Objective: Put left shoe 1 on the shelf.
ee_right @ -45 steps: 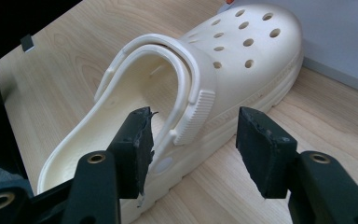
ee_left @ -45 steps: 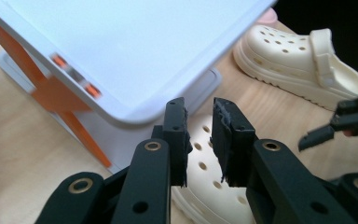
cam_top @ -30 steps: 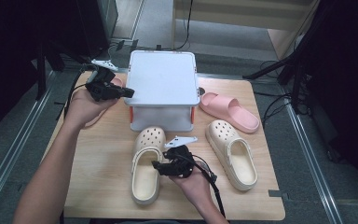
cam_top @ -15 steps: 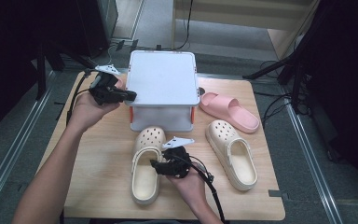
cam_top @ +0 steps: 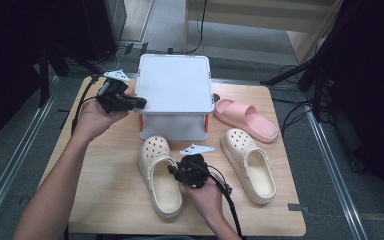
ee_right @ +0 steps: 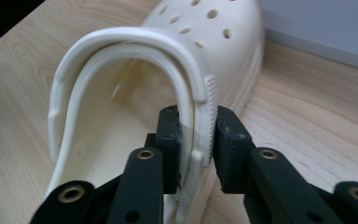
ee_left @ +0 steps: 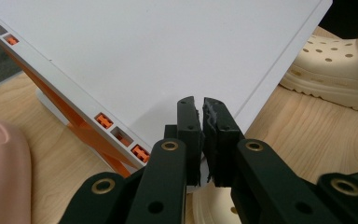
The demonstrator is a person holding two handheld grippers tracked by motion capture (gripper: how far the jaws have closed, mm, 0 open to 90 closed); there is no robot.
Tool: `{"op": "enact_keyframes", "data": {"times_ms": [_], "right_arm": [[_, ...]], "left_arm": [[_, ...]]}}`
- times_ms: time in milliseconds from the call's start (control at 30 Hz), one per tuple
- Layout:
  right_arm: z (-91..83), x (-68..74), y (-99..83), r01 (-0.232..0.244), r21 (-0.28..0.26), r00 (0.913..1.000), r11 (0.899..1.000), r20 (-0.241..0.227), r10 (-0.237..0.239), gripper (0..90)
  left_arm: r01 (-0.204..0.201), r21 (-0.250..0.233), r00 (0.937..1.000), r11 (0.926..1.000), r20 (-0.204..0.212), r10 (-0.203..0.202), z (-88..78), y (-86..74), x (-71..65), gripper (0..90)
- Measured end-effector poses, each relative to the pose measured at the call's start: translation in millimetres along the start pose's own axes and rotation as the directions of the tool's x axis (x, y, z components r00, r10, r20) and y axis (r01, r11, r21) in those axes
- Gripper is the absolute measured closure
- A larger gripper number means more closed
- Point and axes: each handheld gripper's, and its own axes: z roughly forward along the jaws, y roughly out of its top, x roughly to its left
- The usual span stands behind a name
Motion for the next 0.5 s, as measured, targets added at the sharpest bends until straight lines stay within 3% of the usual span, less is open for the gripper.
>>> {"op": "enact_keyframes", "data": {"times_ms": [133,500], "right_arm": [[-2.5,-4.3,4.2,-0.007,0.003,0.9999,1.0,0.012,0.007,77.9],[-18.5,-4.4,24.9,0.035,-0.019,0.999,0.999,0.03,-0.034,78.3]], "left_arm": [[0.004,-0.003,1.0,1.0,0.004,-0.004,0.2,-0.2,0.5,85.4],[0.012,-0.005,0.9999,0.9999,0.006,-0.012,0.2,-0.5,0.6,85.2]]}}
